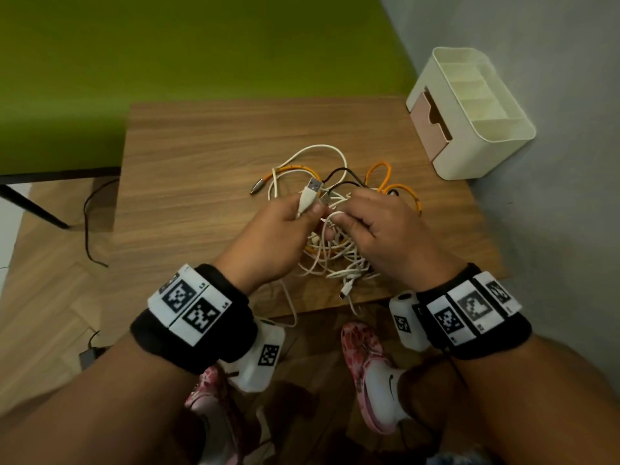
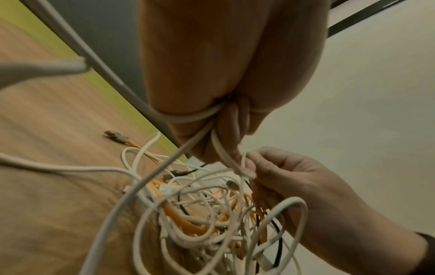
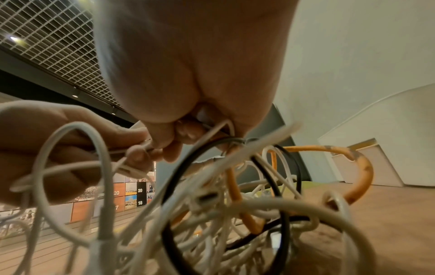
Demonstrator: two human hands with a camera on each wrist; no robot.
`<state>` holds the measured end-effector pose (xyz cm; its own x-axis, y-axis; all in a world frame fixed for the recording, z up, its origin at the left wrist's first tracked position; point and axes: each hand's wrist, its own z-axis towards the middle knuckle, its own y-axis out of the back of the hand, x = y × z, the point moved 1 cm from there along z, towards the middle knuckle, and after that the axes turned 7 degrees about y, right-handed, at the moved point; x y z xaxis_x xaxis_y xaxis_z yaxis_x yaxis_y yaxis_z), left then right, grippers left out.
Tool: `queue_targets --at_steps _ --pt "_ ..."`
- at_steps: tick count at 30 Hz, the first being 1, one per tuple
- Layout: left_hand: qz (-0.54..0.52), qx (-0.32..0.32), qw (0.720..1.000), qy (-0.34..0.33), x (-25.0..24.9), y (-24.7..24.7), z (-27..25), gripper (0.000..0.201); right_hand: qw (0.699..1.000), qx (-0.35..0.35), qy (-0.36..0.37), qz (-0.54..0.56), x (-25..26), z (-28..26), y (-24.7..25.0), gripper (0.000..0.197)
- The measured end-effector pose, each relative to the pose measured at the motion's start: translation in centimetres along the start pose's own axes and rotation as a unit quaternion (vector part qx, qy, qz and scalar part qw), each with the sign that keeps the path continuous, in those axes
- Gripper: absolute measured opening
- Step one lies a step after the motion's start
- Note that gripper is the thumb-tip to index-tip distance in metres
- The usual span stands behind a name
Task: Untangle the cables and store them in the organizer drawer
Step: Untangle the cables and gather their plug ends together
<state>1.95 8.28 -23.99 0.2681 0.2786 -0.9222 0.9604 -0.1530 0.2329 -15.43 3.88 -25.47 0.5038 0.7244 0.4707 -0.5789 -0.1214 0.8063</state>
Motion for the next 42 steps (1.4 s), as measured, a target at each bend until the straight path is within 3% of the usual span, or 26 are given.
queue_targets --at_steps 5,8,10,12,13,15,18,21,24,26,29,34,37,40,42 --pt "0.046 0.01 0.999 0.025 -0.5 0.7 0.1 0.031 1.0 -0.001 0.014 0.003 -0.3 -0.1 0.0 0.033" --pt "-0.09 0.093 0.991 0.039 -1.7 2.4 -0.6 0.027 1.0 0.02 -0.013 -0.007 -0.7 -0.3 0.6 0.044" --pt "-0.224 0.138 0.963 0.06 -2.3 4.4 -1.2 0.025 0.997 0.04 -0.059 -0.014 -1.3 -0.5 1.3 0.047" --pt "-0.261 0.13 0.954 0.074 -2.2 6.0 -1.4 0.025 0.993 0.048 -0.107 -0.004 -1.5 -0.7 2.0 0.042" --pt "-0.224 0.097 0.967 0.076 -1.8 6.3 -1.3 0.025 0.991 0.046 -0.122 0.011 -1.4 -0.7 2.4 0.035" --pt "-0.043 0.005 0.997 0.067 -1.0 5.8 -0.9 0.029 0.99 0.032 -0.132 0.047 -0.9 -0.6 2.8 0.023" --pt "0.208 -0.067 0.975 0.052 0.3 4.6 0.0 0.031 0.991 -0.001 -0.116 0.074 0.0 -0.1 2.8 0.018" --pt "0.275 -0.091 0.956 0.048 1.0 4.6 0.6 0.022 0.989 -0.055 -0.085 0.105 1.0 0.1 3.0 0.018" --pt "0.207 -0.147 0.967 -0.003 0.6 5.0 0.7 0.018 0.987 -0.109 -0.047 0.104 1.7 0.2 3.2 0.017" --pt "0.13 -0.172 0.976 -0.038 0.0 4.8 0.6 0.025 0.992 -0.097 -0.021 0.075 1.6 0.3 2.6 0.015" --pt "0.036 -0.124 0.99 -0.06 -0.6 3.3 0.3 0.035 0.996 -0.07 0.023 0.043 1.3 0.3 1.2 0.014" --pt "0.084 -0.03 0.993 -0.077 -1.1 0.4 -0.3 0.03 0.996 -0.074 0.038 0.043 1.2 0.4 0.9 0.017" --pt "0.033 -0.014 0.998 -0.055 -1.0 0.9 -0.2 0.029 0.998 -0.035 -0.007 0.06 1.1 0.2 1.0 0.022" --pt "-0.191 0.029 0.981 -0.01 -1.9 2.2 -0.8 0.026 0.99 0.053 -0.116 0.059 0.6 0.0 1.4 0.039" --pt "-0.259 0.057 0.964 -0.024 -2.2 3.5 -1.2 0.026 0.987 0.062 -0.136 0.059 0.1 -0.1 1.8 0.036"
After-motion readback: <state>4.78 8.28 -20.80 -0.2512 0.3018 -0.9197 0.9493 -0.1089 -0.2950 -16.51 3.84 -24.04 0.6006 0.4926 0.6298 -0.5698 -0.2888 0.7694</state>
